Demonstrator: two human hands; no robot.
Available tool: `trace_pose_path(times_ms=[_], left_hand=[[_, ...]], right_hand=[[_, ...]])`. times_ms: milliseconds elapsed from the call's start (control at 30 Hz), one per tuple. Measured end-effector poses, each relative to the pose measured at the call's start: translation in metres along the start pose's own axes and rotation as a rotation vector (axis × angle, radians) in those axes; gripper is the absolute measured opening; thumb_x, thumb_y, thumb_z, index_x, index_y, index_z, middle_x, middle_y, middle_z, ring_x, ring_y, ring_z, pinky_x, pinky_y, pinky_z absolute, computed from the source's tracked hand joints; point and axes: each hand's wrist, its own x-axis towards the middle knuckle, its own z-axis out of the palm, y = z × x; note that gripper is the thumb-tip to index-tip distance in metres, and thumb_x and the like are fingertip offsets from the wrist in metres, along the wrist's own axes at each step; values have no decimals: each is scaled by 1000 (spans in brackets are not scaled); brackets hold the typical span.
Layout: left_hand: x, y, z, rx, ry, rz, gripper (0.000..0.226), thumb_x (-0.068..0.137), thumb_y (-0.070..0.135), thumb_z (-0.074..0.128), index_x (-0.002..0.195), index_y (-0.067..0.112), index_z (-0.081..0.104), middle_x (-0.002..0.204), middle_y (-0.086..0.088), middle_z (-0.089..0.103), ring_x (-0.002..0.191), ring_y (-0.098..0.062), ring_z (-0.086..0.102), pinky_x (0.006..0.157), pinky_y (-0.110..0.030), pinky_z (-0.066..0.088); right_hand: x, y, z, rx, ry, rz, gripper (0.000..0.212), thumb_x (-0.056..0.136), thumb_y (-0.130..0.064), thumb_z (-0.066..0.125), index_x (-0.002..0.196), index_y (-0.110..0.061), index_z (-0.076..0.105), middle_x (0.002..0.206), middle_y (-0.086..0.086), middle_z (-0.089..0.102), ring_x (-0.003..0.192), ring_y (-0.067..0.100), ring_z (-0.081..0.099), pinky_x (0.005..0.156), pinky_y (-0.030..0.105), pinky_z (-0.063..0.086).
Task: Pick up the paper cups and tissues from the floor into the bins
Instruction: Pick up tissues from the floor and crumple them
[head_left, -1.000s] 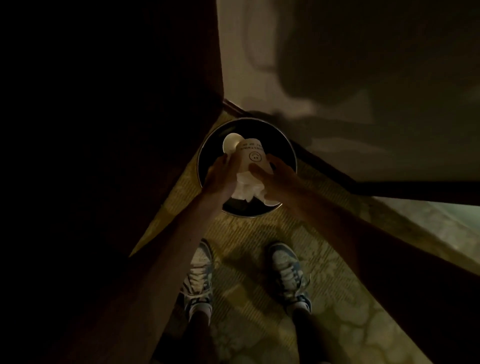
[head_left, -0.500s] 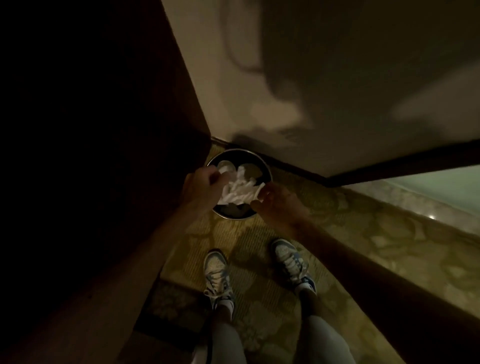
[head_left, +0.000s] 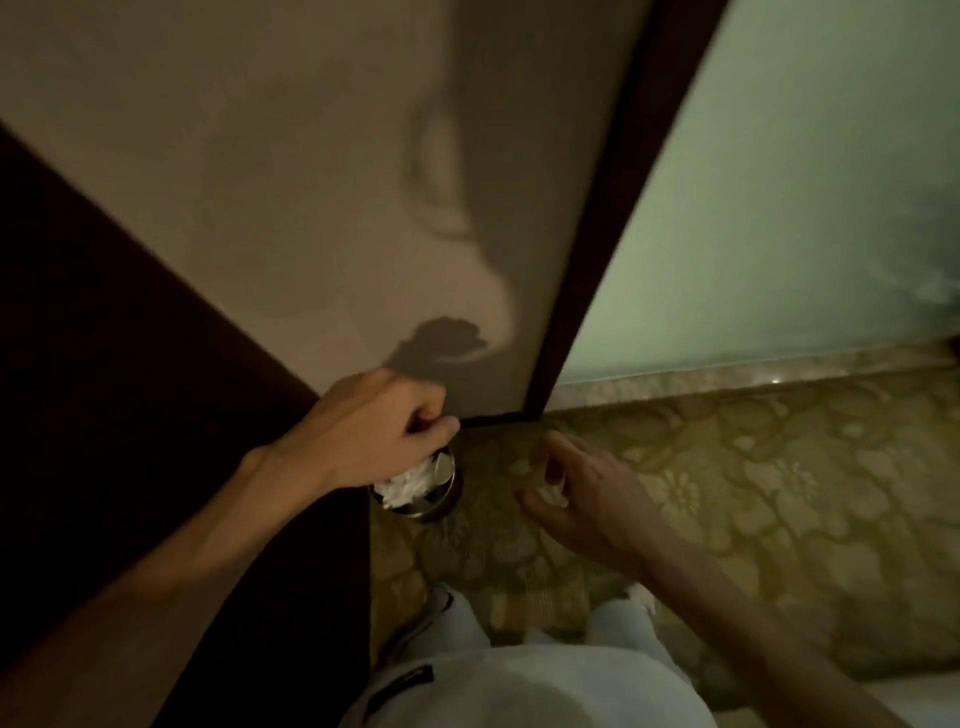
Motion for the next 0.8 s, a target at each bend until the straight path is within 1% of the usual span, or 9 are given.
trace_pose_path(times_ms=[167, 300, 433, 500, 567, 633, 667, 733, 800], left_hand=[[40, 101, -38, 158, -54, 286, 39, 89, 63, 37, 68, 30, 43, 57, 12, 48, 55, -7, 49, 49, -26, 38], [98, 198, -33, 143, -68, 491, 39, 88, 63, 40, 69, 29, 45, 61, 13, 48, 63, -4, 49, 56, -31, 45], [162, 303, 11, 135, -88, 724, 35, 92, 54, 45, 68, 28, 47, 65, 16, 47, 67, -2, 45, 61, -33, 48], [194, 356, 36, 172, -132, 817, 37, 93, 55, 41, 75, 27, 56, 73, 17, 53, 71, -4, 48, 63, -29, 48], [222, 409, 63, 212, -171, 886, 39, 94, 57, 38, 81, 27, 60, 77, 17, 55, 71, -2, 46, 64, -18, 40], [239, 446, 79, 214, -196, 904, 36, 94, 58, 37, 80, 31, 57, 74, 21, 49, 67, 3, 42, 61, -9, 29], [251, 468, 90, 209, -237, 889, 35, 92, 61, 35, 78, 35, 53, 72, 22, 47, 64, 4, 43, 58, -8, 29], [279, 507, 112, 192, -327, 845, 37, 88, 66, 31, 74, 37, 48, 70, 21, 49, 63, 5, 47, 57, -11, 35], [309, 545, 134, 176, -408, 828, 35, 87, 65, 33, 72, 38, 48, 70, 18, 53, 61, 1, 50, 58, -16, 41]], right_hand=[[-76, 47, -55, 13, 123, 94, 40, 92, -55, 52, 124, -32, 47, 108, -11, 51, 79, 3, 46, 69, 19, 42], [-139, 116, -90, 102, 218, 250, 40, 91, -58, 50, 122, -33, 45, 105, -12, 51, 87, 6, 52, 77, 24, 48], [-201, 202, -114, 214, 317, 393, 50, 87, -59, 56, 130, -39, 38, 108, -21, 43, 91, -4, 48, 72, 9, 39], [-229, 245, -126, 276, 375, 453, 49, 86, -58, 58, 127, -46, 33, 106, -30, 36, 91, -11, 47, 71, 7, 35], [-259, 286, -139, 340, 417, 530, 43, 87, -59, 57, 122, -49, 34, 105, -31, 36, 95, -11, 46, 76, 10, 37], [-276, 312, -149, 343, 419, 597, 29, 86, -63, 54, 106, -47, 41, 101, -29, 39, 91, -5, 47, 76, 15, 40], [-287, 329, -156, 356, 435, 632, 25, 84, -66, 50, 94, -44, 42, 96, -27, 41, 87, -4, 47, 73, 15, 40], [-303, 361, -170, 389, 471, 686, 29, 78, -68, 45, 82, -40, 43, 89, -22, 45, 80, -3, 46, 66, 16, 37], [-314, 392, -182, 447, 496, 742, 24, 82, -62, 53, 85, -39, 46, 88, -19, 50, 80, -2, 48, 65, 17, 38]])
